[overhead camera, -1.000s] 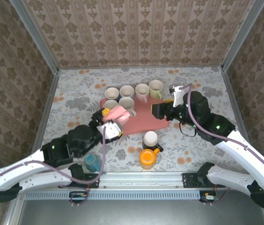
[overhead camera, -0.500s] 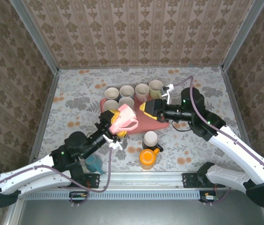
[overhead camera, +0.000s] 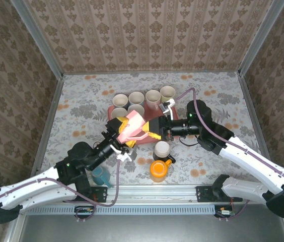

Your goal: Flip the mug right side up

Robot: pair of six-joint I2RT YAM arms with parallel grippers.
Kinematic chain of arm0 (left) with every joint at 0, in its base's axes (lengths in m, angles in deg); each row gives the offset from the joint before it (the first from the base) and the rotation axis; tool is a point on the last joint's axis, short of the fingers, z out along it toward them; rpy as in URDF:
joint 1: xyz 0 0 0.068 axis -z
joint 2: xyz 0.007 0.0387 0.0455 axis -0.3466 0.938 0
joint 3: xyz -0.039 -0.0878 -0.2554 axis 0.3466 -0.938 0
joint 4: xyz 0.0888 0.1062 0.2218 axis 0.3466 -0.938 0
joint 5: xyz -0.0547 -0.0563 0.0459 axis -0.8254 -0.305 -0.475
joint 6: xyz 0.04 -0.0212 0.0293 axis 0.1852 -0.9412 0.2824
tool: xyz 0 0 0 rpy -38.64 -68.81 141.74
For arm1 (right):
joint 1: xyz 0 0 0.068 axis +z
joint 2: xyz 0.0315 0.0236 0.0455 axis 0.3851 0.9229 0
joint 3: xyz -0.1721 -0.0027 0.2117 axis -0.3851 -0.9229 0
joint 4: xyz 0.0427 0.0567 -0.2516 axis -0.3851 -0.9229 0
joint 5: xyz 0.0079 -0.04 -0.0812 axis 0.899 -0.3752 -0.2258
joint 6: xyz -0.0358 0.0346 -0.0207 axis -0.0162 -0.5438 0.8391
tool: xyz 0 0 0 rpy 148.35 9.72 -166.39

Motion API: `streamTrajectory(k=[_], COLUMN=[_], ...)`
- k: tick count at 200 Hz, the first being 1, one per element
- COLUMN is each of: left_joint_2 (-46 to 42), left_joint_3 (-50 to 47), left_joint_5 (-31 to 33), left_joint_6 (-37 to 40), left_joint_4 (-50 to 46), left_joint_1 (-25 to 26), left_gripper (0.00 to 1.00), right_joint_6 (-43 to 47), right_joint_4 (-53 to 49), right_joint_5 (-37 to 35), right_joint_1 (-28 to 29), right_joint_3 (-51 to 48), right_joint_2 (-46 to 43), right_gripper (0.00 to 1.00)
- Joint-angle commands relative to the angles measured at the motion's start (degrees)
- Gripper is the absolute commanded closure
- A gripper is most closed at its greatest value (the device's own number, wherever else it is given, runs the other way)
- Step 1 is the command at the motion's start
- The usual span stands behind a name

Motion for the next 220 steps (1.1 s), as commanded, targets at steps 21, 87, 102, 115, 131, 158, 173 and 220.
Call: streamTrajectory(k=[21, 87, 102, 115, 131, 158, 173, 220], left_joint_2=[-0.1, 0.2, -0.3, -1.0, -2.6, -5.4, -7.1, -13.1], left_joint_3=[0.8, 0.6, 0.3, -0.3, -0.1, 1.4, 2.4, 7.1], left_joint_5=[-0.9, -0.4, 0.5, 1.9, 3.0, 6.6, 9.9, 7.4], left_joint_6=[1.8, -0.2, -1.8, -5.0, -11.1, -23.5, -31.8, -61.2], left_joint_4=[6.3, 2.9, -0.1, -1.6, -6.2, -15.7, -19.8, -33.8], left_joint_1=[-0.5, -0.5, -0.5, -0.4, -0.4, -0.4, -0.3, -0.7], left_gripper=[1.0, 0.14, 0.0, 0.0, 0.0, 0.0, 0.0, 0.0], right_joint_6=[-3.4, -5.2, -4.5, -2.4, 0.8, 9.5, 19.6, 52.3], right_joint_4=[4.4, 6.9, 6.1, 3.2, -1.5, -8.7, -15.6, -18.4], right_joint_5=[0.4, -3.2, -4.4, -5.6, -7.6, -11.2, -17.3, -33.1], right_joint_1=[1.0, 0.5, -0.4, -1.6, -3.5, -6.5, -6.6, -6.5], right_joint_3=[-1.8, -2.5, -2.0, -0.9, 1.0, 4.5, 7.3, 6.2], right_joint_2=[0.5, -0.9, -2.0, -2.9, -4.2, -5.7, -6.2, -5.0], right_gripper=[0.61, 0.93, 0.96, 0.98, 1.0, 1.0, 1.0, 1.0])
